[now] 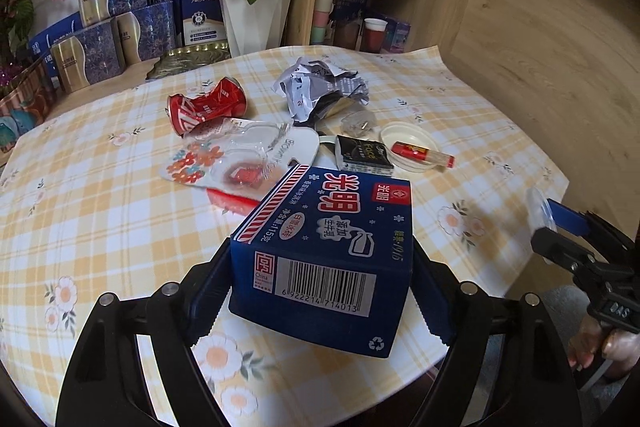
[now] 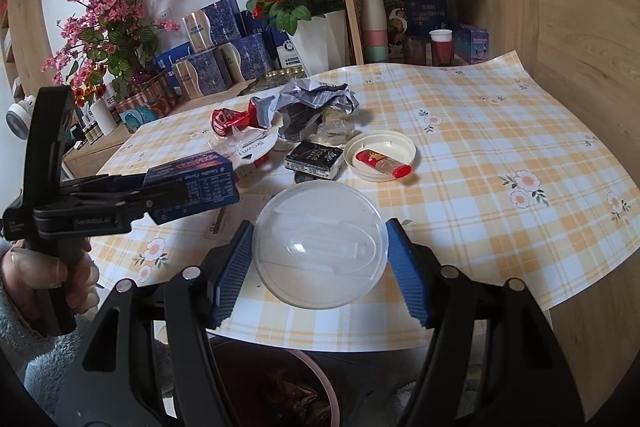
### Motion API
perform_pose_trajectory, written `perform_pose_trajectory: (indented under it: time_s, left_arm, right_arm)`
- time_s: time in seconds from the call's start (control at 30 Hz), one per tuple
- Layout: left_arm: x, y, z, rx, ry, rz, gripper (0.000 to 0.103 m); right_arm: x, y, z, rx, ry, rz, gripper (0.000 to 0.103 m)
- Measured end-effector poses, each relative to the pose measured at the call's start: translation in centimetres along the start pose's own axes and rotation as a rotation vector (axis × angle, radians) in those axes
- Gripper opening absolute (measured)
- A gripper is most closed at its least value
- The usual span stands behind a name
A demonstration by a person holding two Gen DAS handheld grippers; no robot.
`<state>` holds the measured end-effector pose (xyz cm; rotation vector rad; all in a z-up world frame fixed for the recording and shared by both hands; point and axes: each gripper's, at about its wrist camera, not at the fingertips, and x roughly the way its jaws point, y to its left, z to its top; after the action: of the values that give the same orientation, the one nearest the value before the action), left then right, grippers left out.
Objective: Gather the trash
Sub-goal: 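Drop the carton into the bin with the left tool while the right tool carries the lid over it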
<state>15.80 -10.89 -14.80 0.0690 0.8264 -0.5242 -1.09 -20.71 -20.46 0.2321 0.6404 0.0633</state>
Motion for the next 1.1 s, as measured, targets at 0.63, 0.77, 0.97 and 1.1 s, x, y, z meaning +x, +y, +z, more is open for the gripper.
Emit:
perform_pose_trajectory:
  time_s: [0.63, 0.77, 0.97, 1.1]
  left_arm:
    - [-8.6, -0.2, -8.0, 0.011, -0.006, -0.104, 0.080]
    - [-8.8, -1.5, -10.7, 0.084, 0.056, -0.124, 0.080]
    - [-7.3, -2.9, -14.6, 0.159, 0.169, -0.135, 0.080]
    - [-5.5, -3.6, -16.4, 0.193, 0.243, -0.128, 0.080]
  right_arm:
    - [-3.3, 3.3, -2.0, -0.077, -0.018, 0.059, 0.067]
    - [-3.3, 3.9, -2.7, -0.091, -0.003, 0.077, 0.067]
    - [-3.2, 4.2, -3.2, -0.098, 0.009, 0.088, 0.067]
    - [-2.9, 4.1, -3.6, -0.093, 0.024, 0.088, 0.067]
